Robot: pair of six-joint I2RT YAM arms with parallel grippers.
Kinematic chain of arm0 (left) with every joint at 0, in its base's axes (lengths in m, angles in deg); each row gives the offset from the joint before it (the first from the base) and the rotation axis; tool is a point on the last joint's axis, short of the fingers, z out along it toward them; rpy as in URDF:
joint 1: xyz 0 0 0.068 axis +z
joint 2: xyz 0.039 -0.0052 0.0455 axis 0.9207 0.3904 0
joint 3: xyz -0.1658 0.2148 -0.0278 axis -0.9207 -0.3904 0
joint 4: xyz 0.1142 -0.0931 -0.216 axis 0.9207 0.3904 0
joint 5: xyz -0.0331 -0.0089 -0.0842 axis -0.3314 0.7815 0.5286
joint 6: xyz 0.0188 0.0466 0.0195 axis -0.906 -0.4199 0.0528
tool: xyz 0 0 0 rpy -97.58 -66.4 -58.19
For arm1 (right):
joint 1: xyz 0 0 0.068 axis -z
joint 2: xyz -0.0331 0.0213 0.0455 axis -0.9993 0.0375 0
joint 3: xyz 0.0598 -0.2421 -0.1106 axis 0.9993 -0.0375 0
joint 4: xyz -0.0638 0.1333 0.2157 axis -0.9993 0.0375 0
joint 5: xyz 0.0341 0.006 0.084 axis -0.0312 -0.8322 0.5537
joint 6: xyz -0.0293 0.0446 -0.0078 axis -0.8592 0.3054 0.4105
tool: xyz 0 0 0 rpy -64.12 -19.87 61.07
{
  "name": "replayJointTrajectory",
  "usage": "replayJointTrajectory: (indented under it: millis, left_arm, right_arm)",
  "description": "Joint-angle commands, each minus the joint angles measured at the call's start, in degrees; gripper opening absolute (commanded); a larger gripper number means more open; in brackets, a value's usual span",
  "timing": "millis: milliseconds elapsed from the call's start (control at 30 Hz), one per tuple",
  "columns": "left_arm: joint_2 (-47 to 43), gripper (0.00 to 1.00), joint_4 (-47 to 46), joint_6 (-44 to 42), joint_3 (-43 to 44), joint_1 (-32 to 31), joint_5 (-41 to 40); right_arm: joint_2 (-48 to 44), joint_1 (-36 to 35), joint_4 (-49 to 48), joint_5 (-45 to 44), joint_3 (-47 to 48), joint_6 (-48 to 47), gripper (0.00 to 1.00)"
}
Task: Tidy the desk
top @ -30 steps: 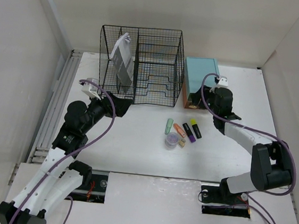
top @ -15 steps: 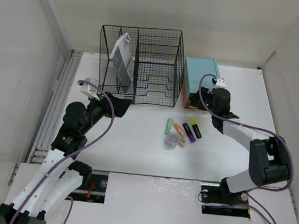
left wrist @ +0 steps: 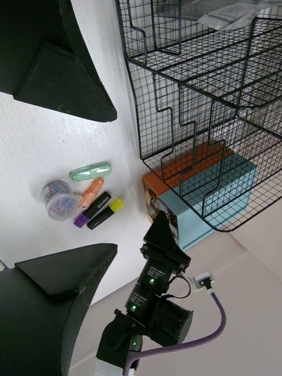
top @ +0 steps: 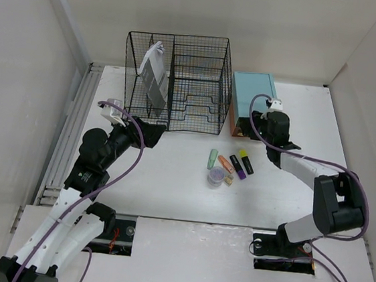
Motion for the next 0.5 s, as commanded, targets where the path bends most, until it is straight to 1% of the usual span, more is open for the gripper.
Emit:
replayJointTrajectory:
  millis: [0, 133, 167, 300, 367, 467]
  left_arm:
    - [-1.8, 0.82, -2.0, -1.0, 2.1, -0.3, 0.6]
    - [-1.8, 0.82, -2.0, -1.0, 2.1, -0.3, 0.6]
    - [-1.8, 0.82, -2.0, -1.0, 2.1, -0.3, 0.6]
    - [-1.8, 0.82, -2.0, -1.0, 2.1, -0.3, 0.6]
    - [-2.3, 0.82, -2.0, -1.0, 2.1, -0.3, 0.6]
    - [-2.4, 0.82, -2.0, -1.0, 2.1, -0.3, 0.6]
  right_arm:
    - [-5.6, -0.1, -0.8, 2.1, -1.3, -3.2, 0.33]
    - [-9.2, -0.1, 5.2, 3.5, -3.0, -5.4, 0.33]
    - [-9.8, -0.1, 9.1, 3.5, -3.0, -6.0, 0.33]
    - [-9.8, -0.1, 13.7, 5.6, -3.0, -7.5, 0.32]
    - [-11.1, -0.1, 14.7, 6.9, -3.0, -7.5, 0.32]
    - [-12.7, -0.1, 19.3, 9.2, -2.5, -8.9, 0.32]
